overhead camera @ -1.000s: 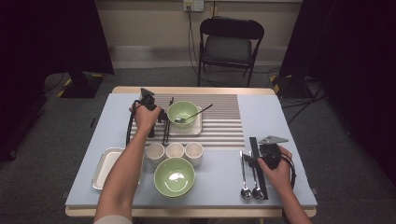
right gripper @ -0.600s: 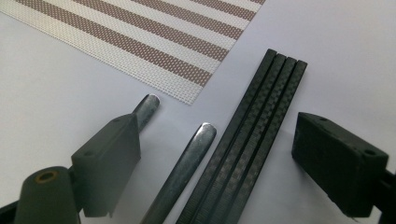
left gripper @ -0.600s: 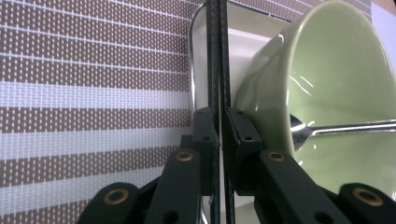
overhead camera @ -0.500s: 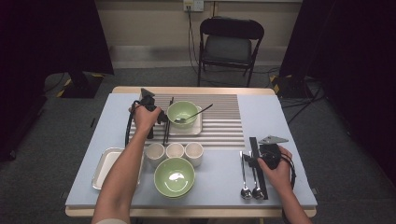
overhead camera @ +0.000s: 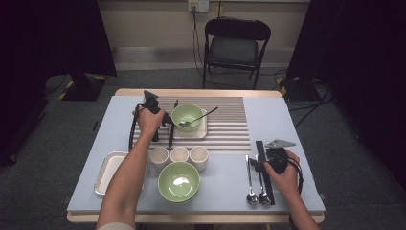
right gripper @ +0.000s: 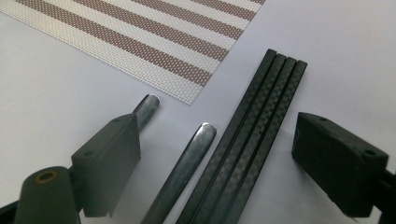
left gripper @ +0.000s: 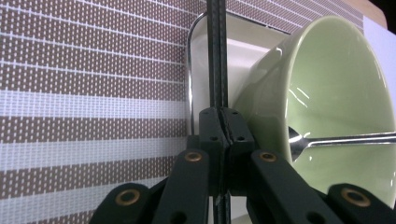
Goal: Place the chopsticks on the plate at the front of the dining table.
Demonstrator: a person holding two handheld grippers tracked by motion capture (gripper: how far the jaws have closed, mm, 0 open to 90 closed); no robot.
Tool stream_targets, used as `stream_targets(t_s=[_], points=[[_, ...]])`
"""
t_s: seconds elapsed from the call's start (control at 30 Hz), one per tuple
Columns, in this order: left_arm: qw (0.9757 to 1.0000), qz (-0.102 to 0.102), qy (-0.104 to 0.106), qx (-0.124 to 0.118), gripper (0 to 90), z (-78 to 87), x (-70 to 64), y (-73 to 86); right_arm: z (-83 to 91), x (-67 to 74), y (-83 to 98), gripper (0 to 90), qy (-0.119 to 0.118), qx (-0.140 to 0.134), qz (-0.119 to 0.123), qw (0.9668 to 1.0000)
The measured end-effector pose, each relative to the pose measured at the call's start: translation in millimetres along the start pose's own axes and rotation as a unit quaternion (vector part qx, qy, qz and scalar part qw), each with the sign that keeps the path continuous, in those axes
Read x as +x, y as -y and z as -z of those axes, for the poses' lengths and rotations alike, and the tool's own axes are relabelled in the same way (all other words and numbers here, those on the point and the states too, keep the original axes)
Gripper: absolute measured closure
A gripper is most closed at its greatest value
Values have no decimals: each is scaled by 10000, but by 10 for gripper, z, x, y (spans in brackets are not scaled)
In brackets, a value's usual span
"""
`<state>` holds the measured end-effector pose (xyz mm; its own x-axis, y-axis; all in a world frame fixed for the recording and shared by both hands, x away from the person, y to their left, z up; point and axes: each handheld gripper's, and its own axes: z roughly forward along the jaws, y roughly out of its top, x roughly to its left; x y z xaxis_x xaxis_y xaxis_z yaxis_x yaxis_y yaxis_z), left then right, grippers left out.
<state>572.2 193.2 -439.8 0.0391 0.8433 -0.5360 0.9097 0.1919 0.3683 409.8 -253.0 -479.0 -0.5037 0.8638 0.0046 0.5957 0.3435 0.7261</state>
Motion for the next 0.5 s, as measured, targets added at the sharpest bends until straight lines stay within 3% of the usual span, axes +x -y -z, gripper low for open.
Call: stream_targets(t_s=[0.03,0.07,0.13,0.2,0.23,0.5], points=[[9999,84,-30,-63,885,-5,-5,-1,0,0,0,142,-1,0,-1,10000],[10000,12,7,-23,886,-1,10,-5,0,0,0,142,-1,-1,-1,10000],[9999,86,-16,-110,886,-6,4,-6,0,-1,0,142,-1,-1,4,10000],[10000,-18,52,-32,871,13,28,-9,0,0,0,142,-2,-1,0,10000],[9999,76,43,-113,865,13,16,-7,0,0,0,142,0,0,0,10000],[10000,22,25,31,855,104,11,29,0,-1,-1,142,-1,1,3,10000]])
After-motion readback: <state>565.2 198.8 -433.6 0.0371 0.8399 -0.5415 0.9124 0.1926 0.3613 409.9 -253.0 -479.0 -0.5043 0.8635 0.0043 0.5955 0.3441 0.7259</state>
